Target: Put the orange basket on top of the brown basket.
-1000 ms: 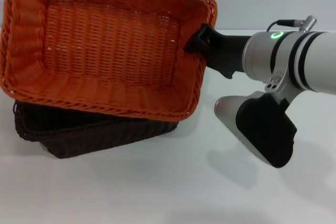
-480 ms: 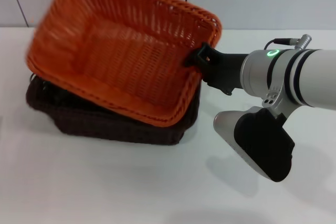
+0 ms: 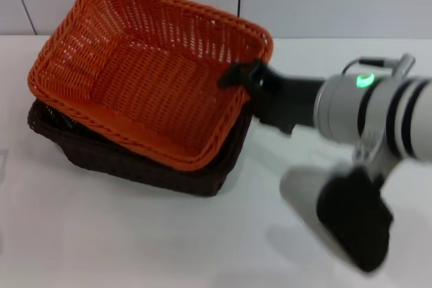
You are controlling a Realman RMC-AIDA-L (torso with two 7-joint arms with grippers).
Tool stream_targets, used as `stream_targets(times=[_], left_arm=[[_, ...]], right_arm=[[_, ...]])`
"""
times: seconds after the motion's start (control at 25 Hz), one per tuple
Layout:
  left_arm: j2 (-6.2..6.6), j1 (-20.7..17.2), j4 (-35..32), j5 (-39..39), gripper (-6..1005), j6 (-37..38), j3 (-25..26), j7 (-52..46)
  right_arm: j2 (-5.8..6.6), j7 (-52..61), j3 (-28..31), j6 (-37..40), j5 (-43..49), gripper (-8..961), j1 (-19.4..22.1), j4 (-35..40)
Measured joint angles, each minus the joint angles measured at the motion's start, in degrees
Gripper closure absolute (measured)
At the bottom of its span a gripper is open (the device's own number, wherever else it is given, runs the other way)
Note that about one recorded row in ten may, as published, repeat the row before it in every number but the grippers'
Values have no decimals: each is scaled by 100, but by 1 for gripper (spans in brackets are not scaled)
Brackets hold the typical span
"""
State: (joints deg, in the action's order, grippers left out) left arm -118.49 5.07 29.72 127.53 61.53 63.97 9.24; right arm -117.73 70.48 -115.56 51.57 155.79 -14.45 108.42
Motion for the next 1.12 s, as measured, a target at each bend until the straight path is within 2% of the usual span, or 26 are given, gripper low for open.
stream_targets(times=[0.04,0.16,0.32,0.36,0.4,0.44,0.52,0.56,0.6,0.76,0.84,0.92,0.96,1.0,1.12], left_arm=[[3,9,0,0,190,-8,0,0],[12,32,-2,17,191,-16,0,2],[14,33,-12,37,191,-18,-9,18],[18,33,-34,40,191,-19,-13,25],[18,33,-34,40,191,-19,-13,25],[19,31,-44,41,191,-18,-13,23],[20,13,-50,37,191,-5,-15,10],[20,2,-45,29,191,2,-16,5],[20,-8,-39,21,191,7,-16,0],[20,9,-34,18,190,14,23,-2],[20,24,-37,16,190,15,32,-2],[21,83,-59,12,190,15,44,1],[21,83,-59,12,190,15,44,1],[23,100,-71,13,190,14,47,9],[27,133,-84,10,190,50,61,2]], right_arm=[[0,0,0,0,0,400,0,0],[-55,61,-527,333,-25,405,497,390],[-78,296,-805,527,-26,405,714,455],[-101,767,-960,341,-167,405,817,482],[-101,767,-960,341,-167,405,817,482],[-109,1193,-1007,6,-377,405,860,449],[-122,1979,-1059,-872,-879,406,953,206],[-128,2749,-1120,-2299,-1526,406,1081,-217],[-128,2749,-1120,-2299,-1526,406,1081,-217],[-124,4000,-1236,-5436,-2767,406,1564,-853],[-124,4578,-1221,-6933,-3099,406,1792,-1263],[-121,5201,-1168,-8450,-3173,406,1868,-1963],[-113,5903,-1066,-9669,-3186,406,1846,-2813],[-113,5903,-1066,-9669,-3186,406,1846,-2813],[-107,7455,-737,-10717,-3203,407,1854,-3967]])
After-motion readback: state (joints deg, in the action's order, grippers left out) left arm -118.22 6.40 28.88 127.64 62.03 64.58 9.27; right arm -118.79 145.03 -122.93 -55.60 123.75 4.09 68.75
